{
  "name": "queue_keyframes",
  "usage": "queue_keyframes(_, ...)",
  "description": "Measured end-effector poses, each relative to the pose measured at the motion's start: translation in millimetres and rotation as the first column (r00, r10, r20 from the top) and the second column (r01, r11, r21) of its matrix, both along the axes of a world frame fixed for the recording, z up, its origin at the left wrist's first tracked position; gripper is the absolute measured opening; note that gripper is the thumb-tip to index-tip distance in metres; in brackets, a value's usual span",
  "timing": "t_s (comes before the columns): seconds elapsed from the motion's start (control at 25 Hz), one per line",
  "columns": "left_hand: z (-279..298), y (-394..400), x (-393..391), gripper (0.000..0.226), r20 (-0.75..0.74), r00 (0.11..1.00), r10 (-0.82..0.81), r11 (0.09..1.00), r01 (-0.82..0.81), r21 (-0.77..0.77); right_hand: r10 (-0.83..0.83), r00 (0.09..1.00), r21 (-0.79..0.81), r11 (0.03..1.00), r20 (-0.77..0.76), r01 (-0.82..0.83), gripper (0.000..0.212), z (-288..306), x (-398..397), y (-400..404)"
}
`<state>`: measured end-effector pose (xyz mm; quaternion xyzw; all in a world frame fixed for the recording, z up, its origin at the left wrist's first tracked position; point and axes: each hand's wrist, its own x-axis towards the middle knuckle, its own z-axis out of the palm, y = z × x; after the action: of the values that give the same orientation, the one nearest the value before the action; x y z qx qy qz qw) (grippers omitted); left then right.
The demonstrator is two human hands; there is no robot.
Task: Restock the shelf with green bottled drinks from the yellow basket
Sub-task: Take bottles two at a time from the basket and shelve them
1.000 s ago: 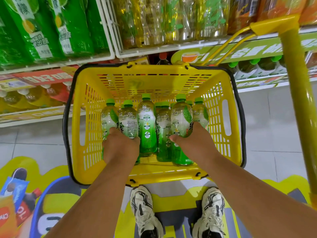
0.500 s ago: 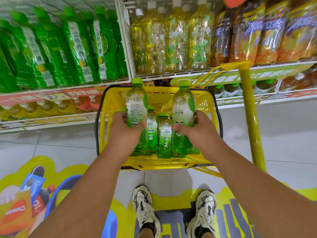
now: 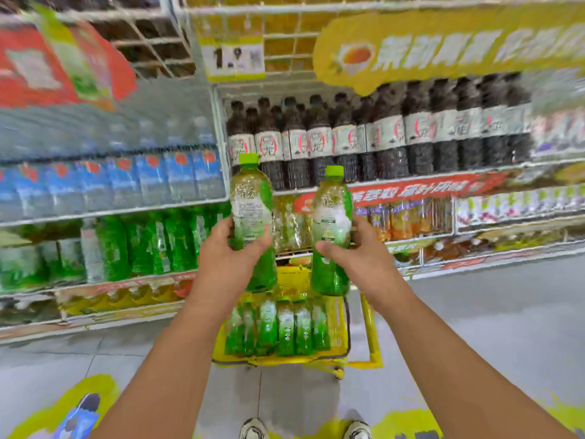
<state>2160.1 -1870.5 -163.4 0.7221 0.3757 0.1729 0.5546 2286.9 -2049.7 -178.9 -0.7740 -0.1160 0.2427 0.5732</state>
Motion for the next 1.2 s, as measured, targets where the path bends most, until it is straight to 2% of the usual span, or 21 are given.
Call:
queue_keyframes(0.08, 54, -2, -5, 0.039, 0.069, 0.998, -0.005, 1.000, 0.005, 0.002, -0.009, 0.999, 0.035, 0.999, 0.048, 0.008, 0.061, 55, 0, -11)
queue_keyframes(0.36, 181, 5, -20, 0.034, 0.266, 0.963, -0.042, 0.999, 0.037, 0.023, -0.024, 0.983, 0.132, 0.991, 0.183, 0.000, 0.051, 190, -8, -11)
queue_keyframes(0.48, 220, 17, -20, 0.028, 0.300, 0.952, -0.054, 0.995, 0.026, 0.095, -0.023, 0.968, 0.158, 0.987, 0.249, -0.018, 0.058, 229, -12, 5)
queue_keyframes(0.56, 243, 27, -18, 0.030, 0.305, 0.949, -0.079, 0.989, 0.035, 0.146, -0.030, 0.962, 0.151, 0.989, 0.270, -0.012, 0.071, 254, -10, 16)
queue_keyframes(0.6, 252, 33, -18, 0.034, 0.312, 0.947, -0.082, 0.985, 0.030, 0.169, -0.032, 0.961, 0.157, 0.988, 0.275, -0.012, 0.067, 266, -8, 21)
queue_keyframes(0.72, 274, 44, -14, 0.043, 0.316, 0.947, -0.065, 0.983, 0.007, 0.184, -0.029, 0.959, 0.213, 0.976, 0.283, -0.034, 0.049, 288, -3, 29)
queue_keyframes(0.92, 279, 40, -4, 0.052, 0.313, 0.950, -0.018, 0.990, -0.028, 0.142, 0.030, 0.953, 0.194, 0.977, 0.302, -0.093, 0.054, 294, 8, 28)
queue_keyframes(1.08, 277, 16, -3, 0.039, 0.344, 0.937, 0.053, 0.989, -0.097, 0.113, 0.111, 0.938, 0.193, 0.964, 0.328, -0.182, 0.054, 294, 21, 15)
queue_keyframes(1.2, 276, -1, -12, 0.038, 0.360, 0.926, 0.112, 0.983, -0.158, 0.099, 0.194, 0.925, 0.186, 0.947, 0.327, -0.264, 0.054, 294, 25, 11)
